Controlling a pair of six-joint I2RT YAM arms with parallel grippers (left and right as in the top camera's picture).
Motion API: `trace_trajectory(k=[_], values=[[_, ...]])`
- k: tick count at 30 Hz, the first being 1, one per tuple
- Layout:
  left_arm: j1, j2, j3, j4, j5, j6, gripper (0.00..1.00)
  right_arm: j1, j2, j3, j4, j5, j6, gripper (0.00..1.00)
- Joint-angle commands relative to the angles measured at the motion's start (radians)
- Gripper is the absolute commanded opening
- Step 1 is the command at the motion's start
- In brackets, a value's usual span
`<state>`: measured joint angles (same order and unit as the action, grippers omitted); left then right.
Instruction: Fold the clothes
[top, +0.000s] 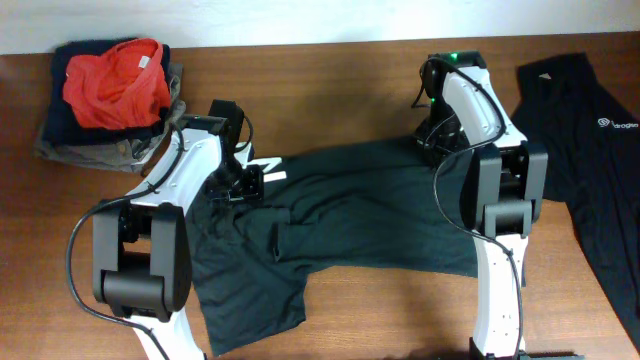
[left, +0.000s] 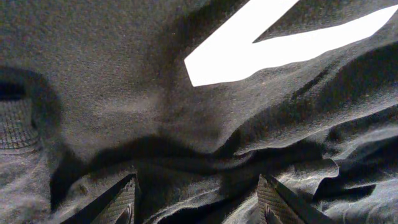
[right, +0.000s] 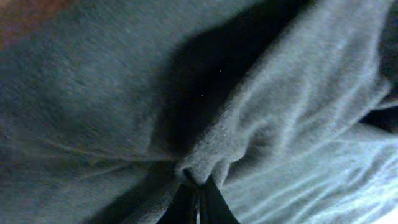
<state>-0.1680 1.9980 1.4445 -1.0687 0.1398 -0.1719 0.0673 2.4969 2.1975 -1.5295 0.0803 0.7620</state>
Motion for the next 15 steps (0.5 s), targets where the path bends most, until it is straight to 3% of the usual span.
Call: trace_trajectory(k=[1,10,15], values=[[-0.002,-0.014,-0.005,0.002,0.010,0.009,0.60,0.003,-0.080,-0.004,-0.027,0.061,0.005,0.04],[-0.001,-0.014,-0.005,0.007,-0.016,0.009,0.56,0.005,-0.150,-0.004,-0.170,0.098,0.002,0.04],[-0.001,-0.014,-0.005,0.007,-0.016,0.009,0.56,0.018,-0.156,-0.011,-0.170,0.097,-0.069,0.05]])
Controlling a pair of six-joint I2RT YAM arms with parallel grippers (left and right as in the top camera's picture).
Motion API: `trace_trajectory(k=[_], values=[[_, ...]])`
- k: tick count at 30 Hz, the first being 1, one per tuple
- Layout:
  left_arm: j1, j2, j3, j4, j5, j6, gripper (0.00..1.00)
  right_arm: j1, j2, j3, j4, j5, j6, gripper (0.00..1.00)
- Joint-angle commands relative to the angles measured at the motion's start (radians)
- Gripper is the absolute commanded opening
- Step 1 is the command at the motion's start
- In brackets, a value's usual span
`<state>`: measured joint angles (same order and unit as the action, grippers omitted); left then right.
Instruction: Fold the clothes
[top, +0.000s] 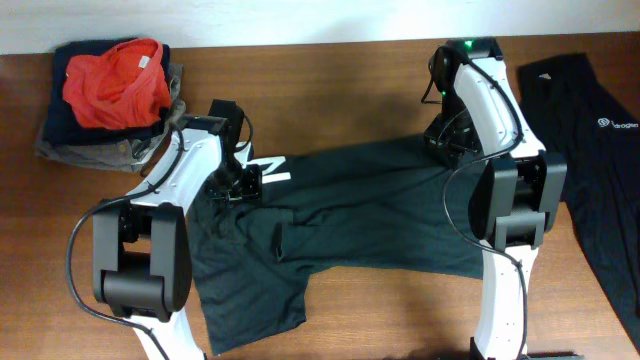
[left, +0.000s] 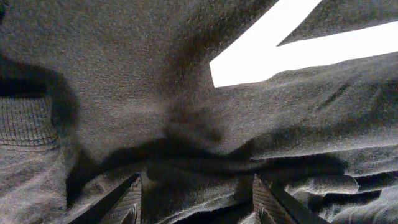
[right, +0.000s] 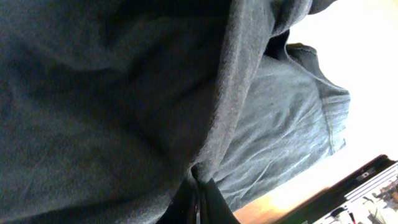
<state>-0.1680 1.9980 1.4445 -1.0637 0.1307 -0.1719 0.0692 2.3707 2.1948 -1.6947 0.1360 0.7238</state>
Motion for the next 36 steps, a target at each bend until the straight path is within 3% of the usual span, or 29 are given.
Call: trace_trajectory(k=[1,16,18,20,21,28,31,36], values=[[-0.001,-0.014,-0.005,0.002,-0.007,0.009,0.56,0.020,-0.030,-0.014,-0.005,0.040,-0.032,0.05],[-0.001,-0.014,-0.005,0.001,-0.008,0.009,0.56,0.035,-0.030,-0.176,-0.005,0.101,-0.032,0.14],[-0.001,-0.014,-0.005,0.002,-0.008,0.009,0.56,0.030,-0.030,-0.196,-0.005,0.100,-0.037,0.28],[-0.001,-0.014,-0.005,0.002,-0.008,0.009,0.56,0.027,-0.030,-0.203,-0.005,0.101,-0.064,0.59],[-0.001,-0.014,-0.005,0.002,-0.008,0.009,0.56,0.027,-0.030,-0.202,-0.004,0.103,-0.079,0.62],[-0.001,-0.014,-0.005,0.002,-0.021,0.009,0.56,-0.040,-0.031,-0.146,0.024,0.102,-0.088,0.65],[-0.001,-0.014,-0.005,0.002,-0.022,0.009,0.56,-0.098,-0.031,-0.136,0.071,0.064,-0.089,0.70],[-0.001,-0.014,-0.005,0.002,-0.022,0.009,0.56,-0.183,-0.019,-0.137,0.159,-0.033,-0.140,0.70]])
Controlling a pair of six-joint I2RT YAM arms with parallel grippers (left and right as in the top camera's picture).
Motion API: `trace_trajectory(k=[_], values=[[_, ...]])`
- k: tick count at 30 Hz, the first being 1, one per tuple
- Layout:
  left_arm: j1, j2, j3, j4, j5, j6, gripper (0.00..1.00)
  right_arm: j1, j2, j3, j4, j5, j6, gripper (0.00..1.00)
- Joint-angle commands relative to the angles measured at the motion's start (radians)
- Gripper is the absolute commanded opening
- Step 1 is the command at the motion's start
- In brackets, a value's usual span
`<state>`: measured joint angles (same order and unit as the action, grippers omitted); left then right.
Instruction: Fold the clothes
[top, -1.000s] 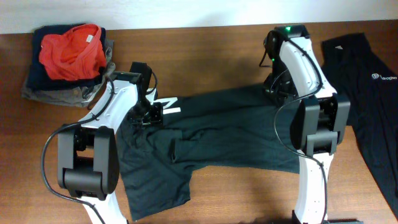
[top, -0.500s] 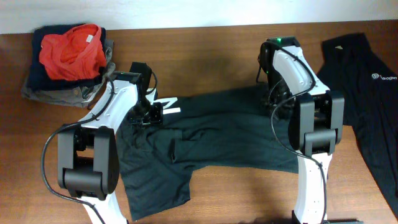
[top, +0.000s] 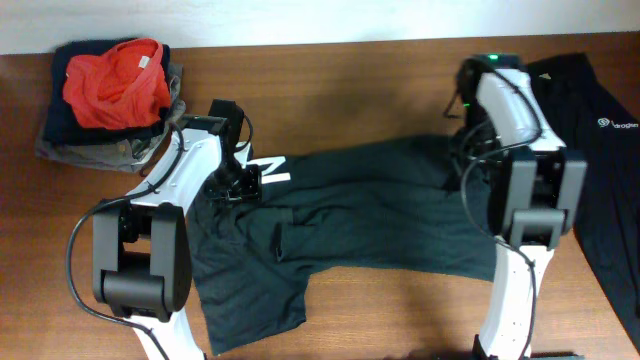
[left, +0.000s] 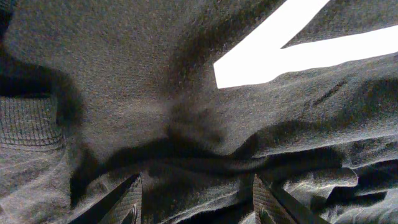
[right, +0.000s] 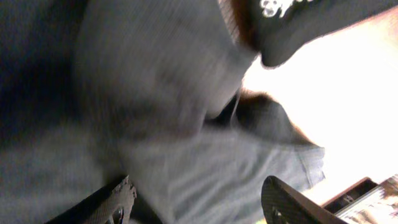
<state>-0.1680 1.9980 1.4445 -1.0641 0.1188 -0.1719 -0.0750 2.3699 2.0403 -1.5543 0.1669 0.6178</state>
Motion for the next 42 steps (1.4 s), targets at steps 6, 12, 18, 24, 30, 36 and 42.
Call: trace_trajectory(k=[6,12,18,24,30,36,42], values=[[-0.001,-0.014,-0.005,0.002,-0.010,0.009,0.56,-0.080,-0.017,0.018,0.086,-0.135,-0.066,0.70],[-0.001,-0.014,-0.005,0.002,-0.010,0.009,0.56,-0.080,-0.017,0.018,0.133,-0.238,-0.125,0.67],[-0.001,-0.014,-0.005,0.002,-0.011,0.010,0.56,-0.080,-0.021,0.036,0.158,-0.250,-0.124,0.66],[-0.001,-0.014,-0.005,0.008,-0.010,0.009,0.56,-0.080,-0.016,0.035,0.176,-0.243,-0.124,0.72],[-0.001,-0.014,-0.005,0.005,-0.010,0.009,0.56,-0.083,0.000,0.027,0.183,-0.231,-0.119,0.65],[-0.001,-0.014,-0.005,0.005,-0.010,0.009,0.56,-0.083,0.006,0.026,0.181,-0.214,-0.109,0.46],[-0.001,-0.014,-0.005,0.005,-0.010,0.009,0.56,-0.082,0.006,0.026,0.171,-0.189,-0.109,0.48]])
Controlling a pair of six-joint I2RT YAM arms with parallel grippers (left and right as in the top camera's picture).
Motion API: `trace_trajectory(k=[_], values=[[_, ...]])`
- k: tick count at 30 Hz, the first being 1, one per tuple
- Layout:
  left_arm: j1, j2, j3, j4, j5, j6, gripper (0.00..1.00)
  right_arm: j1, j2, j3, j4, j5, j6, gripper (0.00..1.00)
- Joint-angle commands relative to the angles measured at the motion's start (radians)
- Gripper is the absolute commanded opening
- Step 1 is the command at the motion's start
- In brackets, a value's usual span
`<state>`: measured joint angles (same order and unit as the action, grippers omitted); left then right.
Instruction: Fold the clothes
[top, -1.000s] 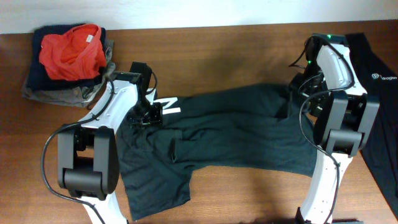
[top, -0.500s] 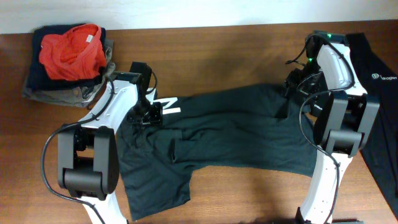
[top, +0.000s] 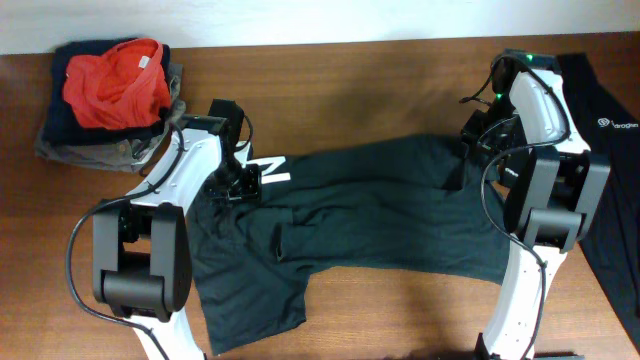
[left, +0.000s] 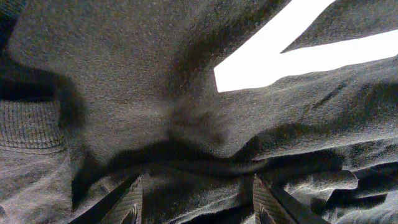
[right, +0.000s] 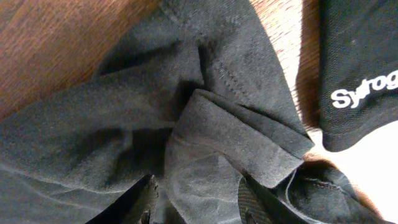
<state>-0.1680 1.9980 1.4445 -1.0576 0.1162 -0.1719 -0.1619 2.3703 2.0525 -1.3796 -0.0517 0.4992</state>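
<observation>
A dark T-shirt (top: 370, 210) with a white print (left: 280, 56) lies spread and wrinkled across the table. My left gripper (left: 196, 183) stands open, its fingers (left: 127, 200) pressed down into the cloth just below the print, beside the ribbed collar (left: 28, 124); the overhead view places it (top: 236, 182) at the shirt's left end. My right gripper (right: 198, 183) is open too, a little above the bunched folds at the shirt's right end (right: 230, 130), nothing held. In the overhead view it (top: 478, 140) sits by that end.
A second black garment (top: 605, 130) with white lettering (right: 364, 87) lies along the right edge, close to the right arm. A pile of clothes with a red piece on top (top: 115, 85) sits at the back left. Bare wooden table (top: 330, 90) runs along the back.
My right arm has shifted further right and its camera now looks down on the shirt's bunched right end, which lies loose on the table. The left gripper has stayed put.
My right gripper was shut on the shirt's right end near the middle back, then still shut and further right. By 1.4 s ago it was open and the cloth released. The shirt now reaches further right. The left gripper stayed open on the shirt throughout.
</observation>
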Motion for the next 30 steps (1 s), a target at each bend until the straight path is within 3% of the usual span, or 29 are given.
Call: trace_trajectory(k=[1,16,24,30], values=[[-0.001,-0.014,-0.005,-0.001,-0.007,0.009,0.56,0.005,0.006,0.014,-0.003,0.030,0.010,0.48],[-0.001,-0.014,-0.005,0.000,-0.008,0.009,0.56,0.005,0.010,-0.039,0.043,0.029,0.010,0.52],[-0.001,-0.014,-0.005,0.000,-0.008,0.009,0.56,0.005,0.010,-0.040,0.038,0.053,0.011,0.32],[-0.001,-0.014,-0.005,0.000,-0.008,0.009,0.56,0.005,0.010,-0.040,0.032,0.057,0.013,0.29]])
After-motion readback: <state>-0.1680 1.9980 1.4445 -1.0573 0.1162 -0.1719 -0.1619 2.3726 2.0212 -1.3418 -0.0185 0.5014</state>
